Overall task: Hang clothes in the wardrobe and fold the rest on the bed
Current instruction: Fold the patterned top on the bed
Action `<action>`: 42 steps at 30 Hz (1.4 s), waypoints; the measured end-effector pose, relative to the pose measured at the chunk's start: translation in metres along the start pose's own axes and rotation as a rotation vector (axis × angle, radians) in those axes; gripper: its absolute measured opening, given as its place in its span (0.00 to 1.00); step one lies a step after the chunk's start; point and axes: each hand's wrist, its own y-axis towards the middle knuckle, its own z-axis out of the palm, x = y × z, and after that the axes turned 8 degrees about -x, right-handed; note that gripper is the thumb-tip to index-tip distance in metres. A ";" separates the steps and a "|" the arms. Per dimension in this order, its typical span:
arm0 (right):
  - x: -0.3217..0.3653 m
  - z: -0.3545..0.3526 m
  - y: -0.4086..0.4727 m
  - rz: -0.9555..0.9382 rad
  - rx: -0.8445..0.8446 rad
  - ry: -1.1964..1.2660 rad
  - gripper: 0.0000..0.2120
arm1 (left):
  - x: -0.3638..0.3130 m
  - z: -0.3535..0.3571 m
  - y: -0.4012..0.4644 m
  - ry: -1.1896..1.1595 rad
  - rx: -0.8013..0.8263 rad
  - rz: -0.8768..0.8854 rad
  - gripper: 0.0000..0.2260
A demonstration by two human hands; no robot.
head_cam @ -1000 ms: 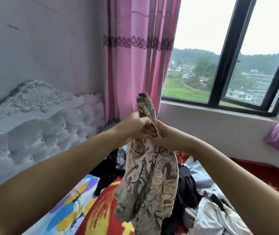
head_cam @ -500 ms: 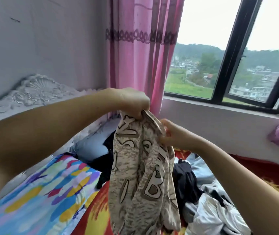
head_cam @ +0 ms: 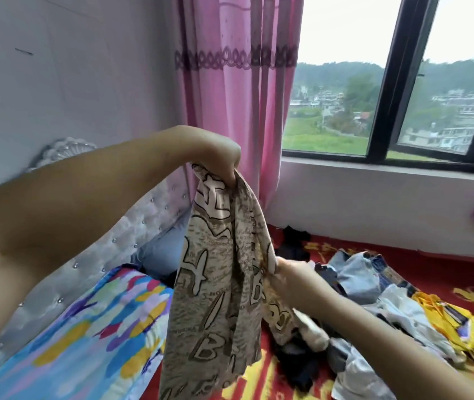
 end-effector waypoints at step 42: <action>-0.089 0.017 0.159 0.042 -0.256 -0.117 0.04 | 0.165 0.213 -0.047 -0.080 -0.582 -0.209 0.18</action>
